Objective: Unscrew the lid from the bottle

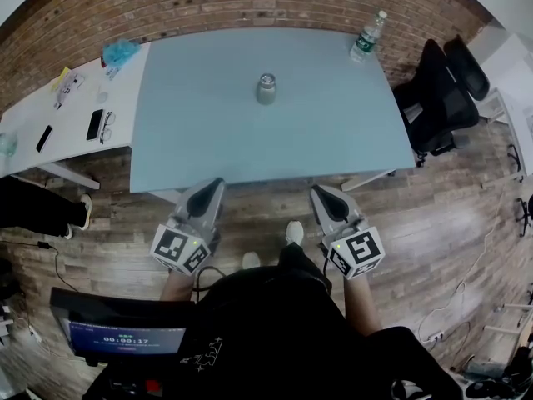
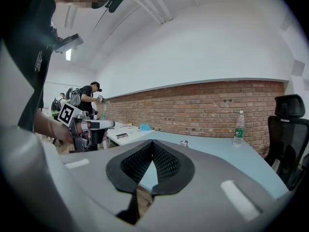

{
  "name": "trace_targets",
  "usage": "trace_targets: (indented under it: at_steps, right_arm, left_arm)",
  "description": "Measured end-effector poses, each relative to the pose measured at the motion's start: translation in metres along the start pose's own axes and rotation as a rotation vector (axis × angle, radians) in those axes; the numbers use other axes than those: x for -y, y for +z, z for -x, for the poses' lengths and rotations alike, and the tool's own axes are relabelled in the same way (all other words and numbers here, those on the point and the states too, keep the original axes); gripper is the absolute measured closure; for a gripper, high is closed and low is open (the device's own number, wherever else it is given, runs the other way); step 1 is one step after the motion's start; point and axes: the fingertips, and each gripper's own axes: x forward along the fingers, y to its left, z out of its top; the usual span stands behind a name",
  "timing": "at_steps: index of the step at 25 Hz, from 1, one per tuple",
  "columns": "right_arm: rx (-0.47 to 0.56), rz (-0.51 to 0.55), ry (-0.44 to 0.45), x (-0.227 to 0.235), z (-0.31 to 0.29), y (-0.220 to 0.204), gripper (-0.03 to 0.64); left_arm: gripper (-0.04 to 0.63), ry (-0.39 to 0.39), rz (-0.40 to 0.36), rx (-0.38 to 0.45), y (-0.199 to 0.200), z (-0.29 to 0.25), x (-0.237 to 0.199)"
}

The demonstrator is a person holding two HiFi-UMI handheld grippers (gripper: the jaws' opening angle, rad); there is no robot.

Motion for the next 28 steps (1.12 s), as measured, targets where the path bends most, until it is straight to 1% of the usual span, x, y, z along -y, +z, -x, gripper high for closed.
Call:
trace_targets:
  at_steps: [9, 15, 22, 28]
  right_arm:
    - [0.024, -0.001, 0.060, 0.026, -0.016, 0.004, 0.614]
    - [0.032, 0.001, 0.111, 0.045, -0.028, 0.010, 0.614]
    - [0.048, -0.005, 0.167, 0.065, -0.048, 0.015, 0.614]
    - [0.047, 0.001, 0.217, 0.081, -0.059, 0.021, 0.614]
  left_arm:
    - [0.595, 0.047, -0.015, -0.002, 0.001, -0.019, 0.001]
    - [0.595, 0.099, -0.001, 0.010, 0.005, -0.035, 0.000]
    - [0.595, 0.141, -0.033, 0.000, 0.005, -0.059, -0.007]
    - [0.595, 0.168, -0.032, 0.009, 0.009, -0.082, -0.008]
